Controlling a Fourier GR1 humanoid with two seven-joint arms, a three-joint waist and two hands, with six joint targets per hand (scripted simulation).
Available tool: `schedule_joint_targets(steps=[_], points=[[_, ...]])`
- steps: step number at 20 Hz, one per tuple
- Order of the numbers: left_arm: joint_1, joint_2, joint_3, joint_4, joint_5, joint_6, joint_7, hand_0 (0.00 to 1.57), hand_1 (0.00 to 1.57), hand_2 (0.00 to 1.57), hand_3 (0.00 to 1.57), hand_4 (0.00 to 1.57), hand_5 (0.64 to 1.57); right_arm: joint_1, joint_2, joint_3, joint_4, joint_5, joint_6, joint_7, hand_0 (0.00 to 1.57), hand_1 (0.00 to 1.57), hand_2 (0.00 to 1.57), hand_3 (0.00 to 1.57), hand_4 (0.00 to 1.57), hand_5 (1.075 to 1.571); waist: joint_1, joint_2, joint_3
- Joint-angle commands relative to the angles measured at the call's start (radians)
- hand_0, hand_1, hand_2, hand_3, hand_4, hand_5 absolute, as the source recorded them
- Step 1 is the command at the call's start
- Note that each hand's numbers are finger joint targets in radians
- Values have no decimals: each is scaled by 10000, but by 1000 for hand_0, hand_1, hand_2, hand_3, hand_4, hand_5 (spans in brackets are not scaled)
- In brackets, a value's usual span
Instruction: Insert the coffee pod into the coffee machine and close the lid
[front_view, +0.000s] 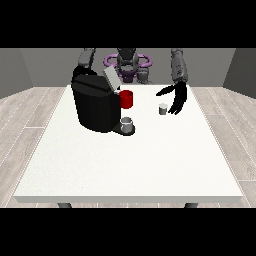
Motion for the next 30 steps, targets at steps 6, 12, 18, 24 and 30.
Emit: schedule_joint_targets(steps=[6,12,18,24,30], points=[[169,181,-489,1187,-1357,984,-994,568,568,698,414,0,1571,175,-321,-24,-400,-210,476,169,0,0,0,0,476,1571,-515,176,-3],[-653,22,-558,1426,-2000,1849,-592,695,695,831,592,0,1571,28,-77,-14,106,-337,313,-206,0,0,0,0,524,1571,-468,216,1],[-1133,49,-291,2035,-2200,2217,-1060,824,824,972,737,389,1571,-218,-201,-80,-20,-368,315,69,0,0,0,0,514,1571,-449,323,-1],[-1483,707,-512,2456,-2928,2434,-1278,899,899,1011,776,309,1571,-495,51,-77,-48,-416,134,-322,0,0,0,0,429,1571,-604,914,-1],[-1411,511,-430,2775,-3093,2699,-2100,1266,1266,1399,1363,507,1571,-111,217,109,-203,-450,67,-166,0,0,0,0,429,1571,-542,664,-3]])
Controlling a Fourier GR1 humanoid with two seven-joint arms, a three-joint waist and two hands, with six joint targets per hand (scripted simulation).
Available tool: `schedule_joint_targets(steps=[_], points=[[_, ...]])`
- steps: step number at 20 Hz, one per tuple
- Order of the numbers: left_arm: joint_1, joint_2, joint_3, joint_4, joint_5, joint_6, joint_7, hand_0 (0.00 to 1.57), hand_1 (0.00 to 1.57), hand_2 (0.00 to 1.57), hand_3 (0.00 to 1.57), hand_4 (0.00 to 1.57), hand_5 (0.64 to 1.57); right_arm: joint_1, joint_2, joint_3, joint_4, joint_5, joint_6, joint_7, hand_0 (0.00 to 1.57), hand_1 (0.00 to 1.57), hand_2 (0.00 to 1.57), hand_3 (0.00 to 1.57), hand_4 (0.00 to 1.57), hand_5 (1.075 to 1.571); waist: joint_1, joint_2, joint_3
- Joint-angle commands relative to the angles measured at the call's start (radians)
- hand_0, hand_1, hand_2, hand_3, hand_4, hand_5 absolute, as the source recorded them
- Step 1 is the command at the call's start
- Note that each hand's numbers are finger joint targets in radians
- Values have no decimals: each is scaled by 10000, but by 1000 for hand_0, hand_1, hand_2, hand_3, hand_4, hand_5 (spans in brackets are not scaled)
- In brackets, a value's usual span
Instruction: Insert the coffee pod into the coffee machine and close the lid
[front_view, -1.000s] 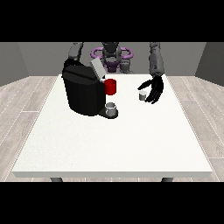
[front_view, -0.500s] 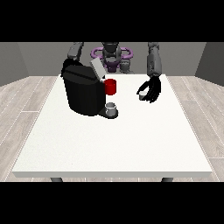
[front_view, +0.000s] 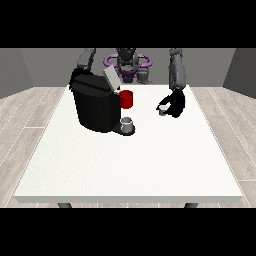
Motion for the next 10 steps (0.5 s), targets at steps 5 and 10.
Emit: schedule_joint_targets(steps=[5,10], points=[[-740,-81,-78,-467,99,-991,-576,1450,1450,1452,1388,623,1571,-3,-241,-302,537,-341,349,196,0,0,0,0,493,1571,143,-632,-8],[-1566,196,-78,-858,111,-1953,-444,1289,1289,1362,1337,557,1571,-525,-370,-559,1158,-347,260,88,0,0,0,0,443,1571,399,-607,-7]])
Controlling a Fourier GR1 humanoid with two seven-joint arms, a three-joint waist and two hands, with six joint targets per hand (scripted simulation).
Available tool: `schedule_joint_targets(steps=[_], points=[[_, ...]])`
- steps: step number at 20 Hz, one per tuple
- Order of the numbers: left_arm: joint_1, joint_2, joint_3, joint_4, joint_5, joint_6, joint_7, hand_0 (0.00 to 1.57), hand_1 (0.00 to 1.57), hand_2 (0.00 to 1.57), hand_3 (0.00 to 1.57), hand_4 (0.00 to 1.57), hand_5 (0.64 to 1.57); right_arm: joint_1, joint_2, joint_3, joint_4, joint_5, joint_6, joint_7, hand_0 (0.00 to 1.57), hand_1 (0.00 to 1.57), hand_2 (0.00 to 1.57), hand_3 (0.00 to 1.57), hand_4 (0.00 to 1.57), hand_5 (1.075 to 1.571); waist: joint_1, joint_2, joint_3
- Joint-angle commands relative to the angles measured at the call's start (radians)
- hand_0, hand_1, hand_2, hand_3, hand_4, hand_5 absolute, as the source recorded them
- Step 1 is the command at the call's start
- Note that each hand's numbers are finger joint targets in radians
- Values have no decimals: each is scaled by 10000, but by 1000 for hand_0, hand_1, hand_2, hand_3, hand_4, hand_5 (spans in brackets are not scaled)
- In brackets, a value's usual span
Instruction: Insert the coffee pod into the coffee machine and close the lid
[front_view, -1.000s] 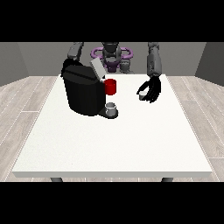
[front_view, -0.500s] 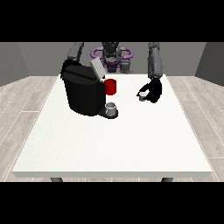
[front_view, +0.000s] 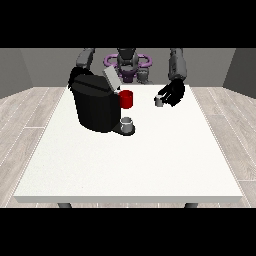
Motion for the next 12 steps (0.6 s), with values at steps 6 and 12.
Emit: schedule_joint_targets(steps=[6,12], points=[[-1456,340,-11,-748,176,-1912,395,1255,1255,1332,1288,556,1571,-244,47,-359,804,-175,-95,-291,0,0,0,0,489,1571,190,-591,4],[-1720,-7,108,-771,-37,-1681,1110,1255,1255,1332,1288,556,1571,-320,-135,-236,541,-326,348,-418,0,0,0,0,500,1571,-262,-524,0]])
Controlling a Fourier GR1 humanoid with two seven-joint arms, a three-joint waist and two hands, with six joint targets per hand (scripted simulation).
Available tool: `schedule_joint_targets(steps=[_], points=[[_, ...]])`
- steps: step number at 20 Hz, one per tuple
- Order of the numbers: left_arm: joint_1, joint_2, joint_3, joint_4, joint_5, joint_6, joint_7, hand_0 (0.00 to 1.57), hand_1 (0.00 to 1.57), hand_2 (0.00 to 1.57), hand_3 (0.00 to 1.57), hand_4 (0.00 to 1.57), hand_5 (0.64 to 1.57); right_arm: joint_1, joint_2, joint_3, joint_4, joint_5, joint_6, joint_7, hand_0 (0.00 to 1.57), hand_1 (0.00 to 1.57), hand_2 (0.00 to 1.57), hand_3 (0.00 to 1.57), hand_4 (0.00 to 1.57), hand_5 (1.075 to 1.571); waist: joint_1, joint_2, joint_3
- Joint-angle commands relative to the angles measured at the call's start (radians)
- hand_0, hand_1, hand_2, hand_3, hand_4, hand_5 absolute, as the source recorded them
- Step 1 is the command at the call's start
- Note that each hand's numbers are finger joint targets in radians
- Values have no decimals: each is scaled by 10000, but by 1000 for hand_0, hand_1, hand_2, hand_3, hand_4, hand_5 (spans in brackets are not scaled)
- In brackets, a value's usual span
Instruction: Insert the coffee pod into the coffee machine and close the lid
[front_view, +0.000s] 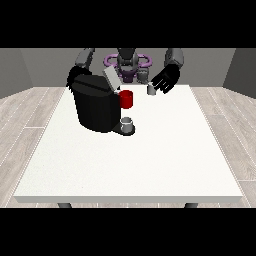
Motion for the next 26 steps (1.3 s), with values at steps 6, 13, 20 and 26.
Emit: schedule_joint_targets(steps=[6,13,20,26], points=[[-930,606,633,113,106,-146,-92,1017,1017,1206,1226,503,1571,-510,54,386,-939,274,-458,907,0,0,0,0,492,1571,-659,329,-9],[-2002,720,944,95,177,-285,679,1282,1282,1332,1269,479,1571,-96,-193,399,-592,322,87,-154,0,0,0,0,549,1571,-1181,959,-2],[-2418,890,969,325,-11,-405,754,1281,1281,1306,1226,501,1571,-893,-251,206,-963,216,-174,668,0,0,0,0,526,1571,-1204,1202,-3],[-2676,826,880,403,-179,-355,597,1314,1314,1328,1230,493,1571,-1159,-12,262,-1019,353,-528,681,0,0,0,0,514,1571,-1256,1602,-4]])
